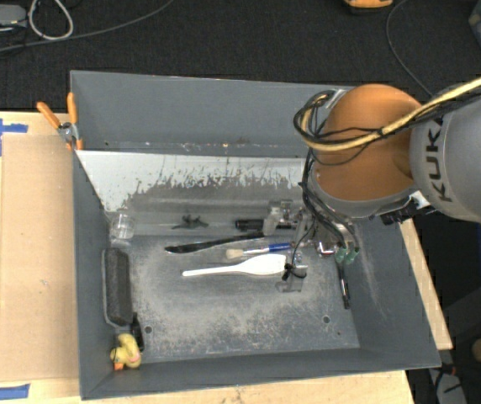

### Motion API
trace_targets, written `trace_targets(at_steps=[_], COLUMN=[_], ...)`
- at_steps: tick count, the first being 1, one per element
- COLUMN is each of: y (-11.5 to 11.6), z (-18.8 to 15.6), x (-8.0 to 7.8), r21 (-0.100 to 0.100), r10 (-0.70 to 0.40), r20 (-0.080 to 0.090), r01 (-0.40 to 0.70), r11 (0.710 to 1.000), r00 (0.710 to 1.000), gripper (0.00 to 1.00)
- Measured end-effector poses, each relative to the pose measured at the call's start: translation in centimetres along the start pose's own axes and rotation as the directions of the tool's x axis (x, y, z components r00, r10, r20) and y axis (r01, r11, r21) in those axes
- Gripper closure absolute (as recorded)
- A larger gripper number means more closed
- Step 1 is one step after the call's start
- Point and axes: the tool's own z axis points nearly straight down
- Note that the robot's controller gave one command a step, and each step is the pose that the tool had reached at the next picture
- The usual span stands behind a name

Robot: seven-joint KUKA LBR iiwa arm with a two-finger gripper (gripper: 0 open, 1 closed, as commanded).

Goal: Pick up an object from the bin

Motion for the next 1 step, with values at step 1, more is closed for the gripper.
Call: trace_targets(at_steps=[1], y=[-0.03], z=[-0.38], x=[-0.16], r21=[0.0], r10=[0.001], r20=[0.008], r01=[-0.001], r11=[1.0], r00=[1.0], gripper=[0.0])
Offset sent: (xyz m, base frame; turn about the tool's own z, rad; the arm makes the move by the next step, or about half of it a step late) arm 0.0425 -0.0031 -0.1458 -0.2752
